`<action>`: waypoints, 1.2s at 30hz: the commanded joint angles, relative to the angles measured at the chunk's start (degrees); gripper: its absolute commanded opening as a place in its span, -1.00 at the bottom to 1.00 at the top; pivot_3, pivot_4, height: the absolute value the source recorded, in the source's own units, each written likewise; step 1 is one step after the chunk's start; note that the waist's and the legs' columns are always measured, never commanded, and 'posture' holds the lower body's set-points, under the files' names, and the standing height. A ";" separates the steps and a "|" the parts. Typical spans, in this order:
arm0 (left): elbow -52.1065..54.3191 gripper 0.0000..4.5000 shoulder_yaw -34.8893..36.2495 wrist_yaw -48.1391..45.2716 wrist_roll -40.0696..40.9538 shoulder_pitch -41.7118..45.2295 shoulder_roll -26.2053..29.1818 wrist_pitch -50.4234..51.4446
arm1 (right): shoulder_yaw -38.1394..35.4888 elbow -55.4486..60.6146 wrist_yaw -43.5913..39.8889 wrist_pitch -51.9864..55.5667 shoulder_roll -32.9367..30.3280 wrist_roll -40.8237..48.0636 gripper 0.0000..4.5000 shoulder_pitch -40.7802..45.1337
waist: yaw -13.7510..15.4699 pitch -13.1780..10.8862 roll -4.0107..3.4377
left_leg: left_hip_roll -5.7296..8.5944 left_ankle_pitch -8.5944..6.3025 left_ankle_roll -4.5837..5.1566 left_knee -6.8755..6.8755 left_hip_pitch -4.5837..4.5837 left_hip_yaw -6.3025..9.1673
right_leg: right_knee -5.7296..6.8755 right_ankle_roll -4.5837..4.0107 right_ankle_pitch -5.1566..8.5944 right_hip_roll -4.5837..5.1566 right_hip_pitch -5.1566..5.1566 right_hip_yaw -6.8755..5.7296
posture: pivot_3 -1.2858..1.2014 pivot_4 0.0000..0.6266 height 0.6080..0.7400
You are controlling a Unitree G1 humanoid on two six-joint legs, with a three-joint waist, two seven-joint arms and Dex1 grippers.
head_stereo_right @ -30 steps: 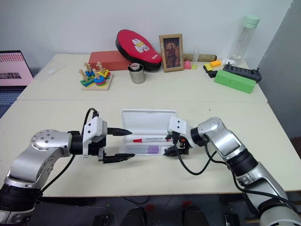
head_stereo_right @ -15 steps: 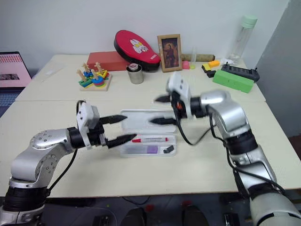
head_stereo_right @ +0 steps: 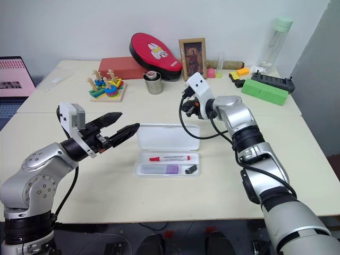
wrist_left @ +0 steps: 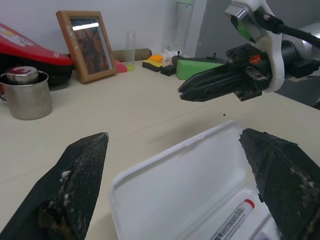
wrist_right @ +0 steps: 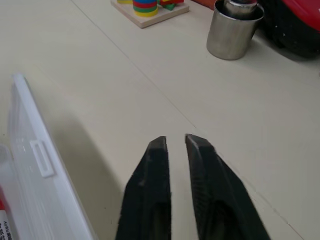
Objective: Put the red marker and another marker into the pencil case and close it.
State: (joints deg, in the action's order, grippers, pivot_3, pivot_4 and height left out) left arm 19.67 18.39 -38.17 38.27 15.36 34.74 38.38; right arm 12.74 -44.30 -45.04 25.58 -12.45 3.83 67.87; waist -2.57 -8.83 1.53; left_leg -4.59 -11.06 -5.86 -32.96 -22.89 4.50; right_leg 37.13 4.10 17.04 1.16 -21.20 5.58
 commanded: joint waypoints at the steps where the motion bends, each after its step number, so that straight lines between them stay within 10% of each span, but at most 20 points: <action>1: 3.09 1.00 0.99 -0.30 1.87 -0.60 1.39 0.36 | 1.93 3.00 -4.45 -1.05 -0.53 -1.32 -0.99 -0.58 | 0.03 0.00 0.00 | 0.00 0.00 0.00 0.00 -0.01 0.00 | 0.01 0.00 0.00 0.00 0.00 0.00 | 0.03 -0.52 1.00; 19: 3.74 1.00 0.15 -13.98 7.26 -5.60 12.10 3.17 | 10.75 39.62 -23.04 6.17 -10.20 2.11 -0.99 -18.64 | -0.40 -0.04 -0.06 | -0.03 0.00 0.00 -0.02 0.03 0.01 | 0.00 0.03 0.02 -0.02 0.03 -0.01 | 0.03 -0.52 1.00; 36: 3.58 1.00 -2.11 -17.73 7.04 -6.34 14.76 3.54 | 21.43 42.97 -18.91 4.13 -12.80 -8.74 -0.99 -25.73 | -0.36 0.11 0.15 | -0.03 -0.01 0.00 -0.02 0.09 0.00 | -0.04 0.03 0.02 -0.02 0.04 -0.01 | 0.03 -0.52 1.00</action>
State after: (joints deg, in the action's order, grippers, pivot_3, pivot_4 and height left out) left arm 22.01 15.94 -55.65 45.01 8.39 48.58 42.10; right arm 32.69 -0.74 -63.79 29.28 -24.85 -3.58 43.66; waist -2.93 -8.72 1.68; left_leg -4.64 -11.06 -5.86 -32.98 -22.76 4.51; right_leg 37.09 4.14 17.07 1.14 -21.14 5.57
